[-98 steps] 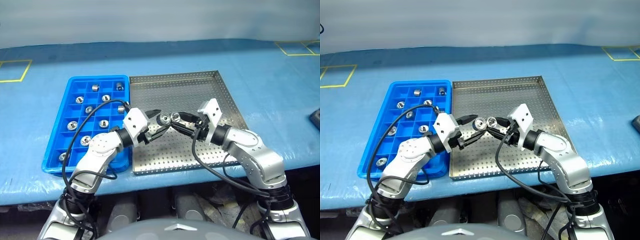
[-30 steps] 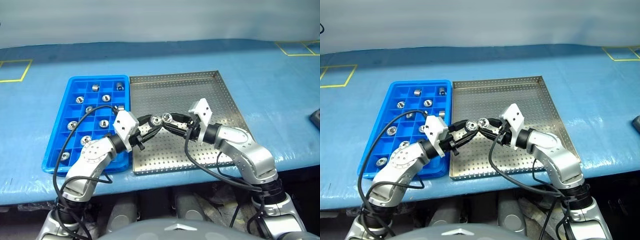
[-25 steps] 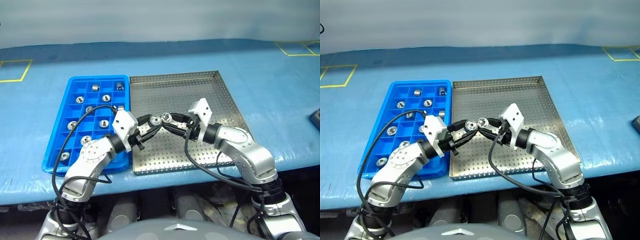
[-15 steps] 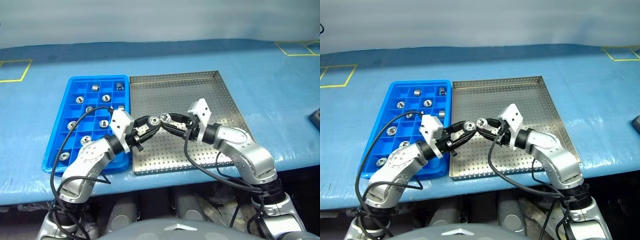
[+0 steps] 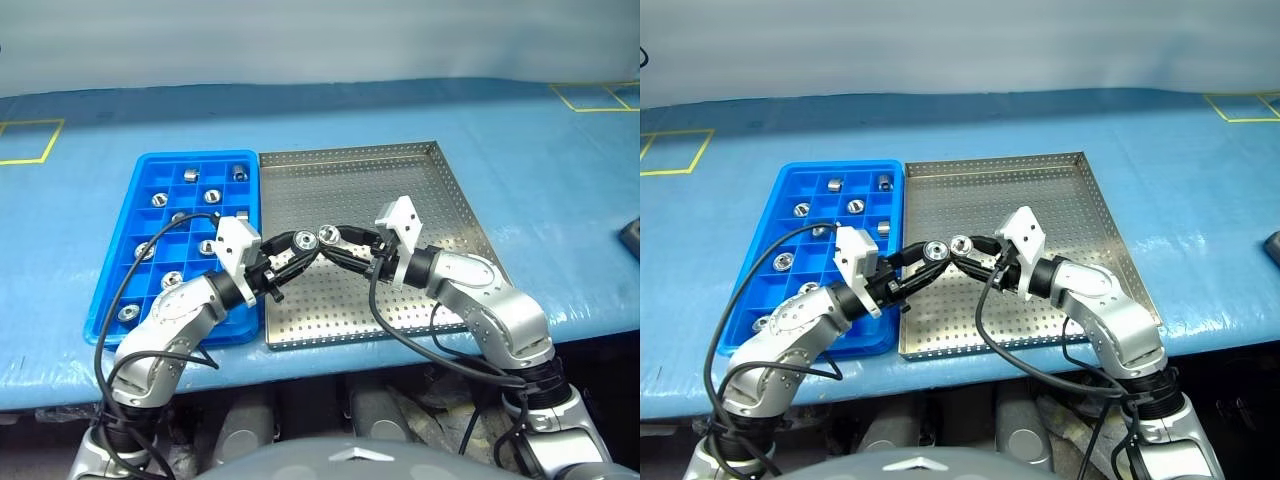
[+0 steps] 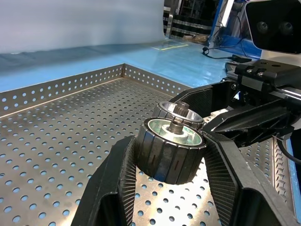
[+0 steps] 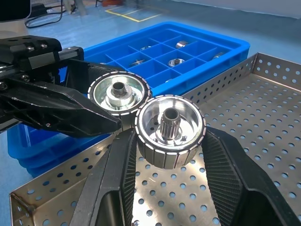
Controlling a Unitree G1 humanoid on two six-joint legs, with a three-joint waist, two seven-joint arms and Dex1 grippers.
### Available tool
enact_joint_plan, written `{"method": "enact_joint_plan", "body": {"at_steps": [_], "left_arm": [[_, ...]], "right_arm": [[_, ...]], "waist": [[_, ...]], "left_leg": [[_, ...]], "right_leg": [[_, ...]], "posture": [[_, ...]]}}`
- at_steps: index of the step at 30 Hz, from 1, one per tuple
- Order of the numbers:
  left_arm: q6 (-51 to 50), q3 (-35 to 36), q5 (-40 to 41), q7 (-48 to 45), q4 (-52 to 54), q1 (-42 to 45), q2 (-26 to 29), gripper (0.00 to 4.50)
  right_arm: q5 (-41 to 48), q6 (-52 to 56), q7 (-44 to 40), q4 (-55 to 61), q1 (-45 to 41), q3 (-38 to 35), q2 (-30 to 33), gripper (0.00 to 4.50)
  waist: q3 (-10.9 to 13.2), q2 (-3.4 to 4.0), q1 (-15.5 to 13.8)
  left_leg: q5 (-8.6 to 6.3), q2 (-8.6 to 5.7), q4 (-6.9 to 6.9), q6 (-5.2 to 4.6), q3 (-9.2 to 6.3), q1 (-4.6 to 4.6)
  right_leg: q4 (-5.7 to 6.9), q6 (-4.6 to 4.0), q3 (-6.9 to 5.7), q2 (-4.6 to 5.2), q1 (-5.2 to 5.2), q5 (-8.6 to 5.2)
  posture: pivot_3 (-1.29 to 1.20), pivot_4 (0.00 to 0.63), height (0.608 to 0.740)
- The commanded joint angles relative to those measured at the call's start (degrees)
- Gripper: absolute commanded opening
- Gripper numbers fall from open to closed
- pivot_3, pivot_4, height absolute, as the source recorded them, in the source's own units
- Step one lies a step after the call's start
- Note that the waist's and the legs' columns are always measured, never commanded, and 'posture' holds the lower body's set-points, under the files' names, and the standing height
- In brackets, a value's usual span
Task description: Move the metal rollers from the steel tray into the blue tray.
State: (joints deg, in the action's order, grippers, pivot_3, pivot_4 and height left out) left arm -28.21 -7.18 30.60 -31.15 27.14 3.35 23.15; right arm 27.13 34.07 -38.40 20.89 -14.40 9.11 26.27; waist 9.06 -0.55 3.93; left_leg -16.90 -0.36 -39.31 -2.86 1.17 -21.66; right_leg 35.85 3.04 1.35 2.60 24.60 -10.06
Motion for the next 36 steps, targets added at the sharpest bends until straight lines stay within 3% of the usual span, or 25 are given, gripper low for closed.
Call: {"method": "enact_joint_plan", "body": {"at_steps": [1, 10, 20, 28, 36], "left_arm": [[0.98, 6.09, 3.42, -0.40, 5.45, -0.50, 1.10, 1.84], [-0.56, 8.17, 8.47, 0.63, 6.40, -0.63, 0.94, 1.84], [-0.38, 3.93, 3.42, -0.56, 7.22, -0.51, 4.98, 1.84], [-0.32, 3.31, 2.16, -1.32, 7.23, -0.33, 5.61, 1.84], [-0.64, 3.28, 1.92, -2.07, 7.00, -0.23, 4.96, 1.84]], "right_arm": [[-3.49, 0.62, 5.86, -4.09, 0.71, -6.61, 1.93, 1.72], [-3.38, 0.48, 6.21, -4.50, 0.64, -6.56, 2.03, 1.72], [-1.10, 0.48, 4.75, -4.09, 0.34, -6.27, 1.81, 1.72], [-3.20, -0.26, 6.88, -3.88, -0.08, -6.49, 1.33, 4.32], [-3.71, -0.76, 5.66, -3.62, 0.16, -6.79, 0.38, 4.32]], "waist": [[0.00, 0.00, 0.01], [0.00, 0.00, 0.01], [0.00, 0.00, -0.01], [0.00, -0.01, 0.06], [0.00, -0.01, 0.03]], "left_leg": [[0.00, 0.00, 0.00, 0.00, 0.00, 0.00], [0.00, 0.00, 0.00, 0.00, 0.00, 0.00], [0.00, 0.00, 0.00, 0.00, 0.00, 0.00], [-0.02, -0.02, 0.01, -0.03, 0.05, -0.01], [-0.02, 0.00, 0.03, -0.02, 0.06, -0.02]], "right_leg": [[0.00, -0.01, 0.00, 0.00, 0.00, 0.00], [0.00, -0.01, 0.00, 0.00, 0.00, 0.00], [0.00, -0.10, 0.00, 0.00, 0.00, -0.06], [-0.02, -0.12, 0.00, 0.03, 0.02, -0.07], [-0.02, -0.12, 0.01, 0.00, 0.03, -0.08]], "posture": [[-0.13, 0.150, 0.740], [-0.13, 0.150, 0.740], [-0.13, 0.150, 0.740], [-0.13, 0.150, 0.740], [-0.13, 0.150, 0.740]]}}
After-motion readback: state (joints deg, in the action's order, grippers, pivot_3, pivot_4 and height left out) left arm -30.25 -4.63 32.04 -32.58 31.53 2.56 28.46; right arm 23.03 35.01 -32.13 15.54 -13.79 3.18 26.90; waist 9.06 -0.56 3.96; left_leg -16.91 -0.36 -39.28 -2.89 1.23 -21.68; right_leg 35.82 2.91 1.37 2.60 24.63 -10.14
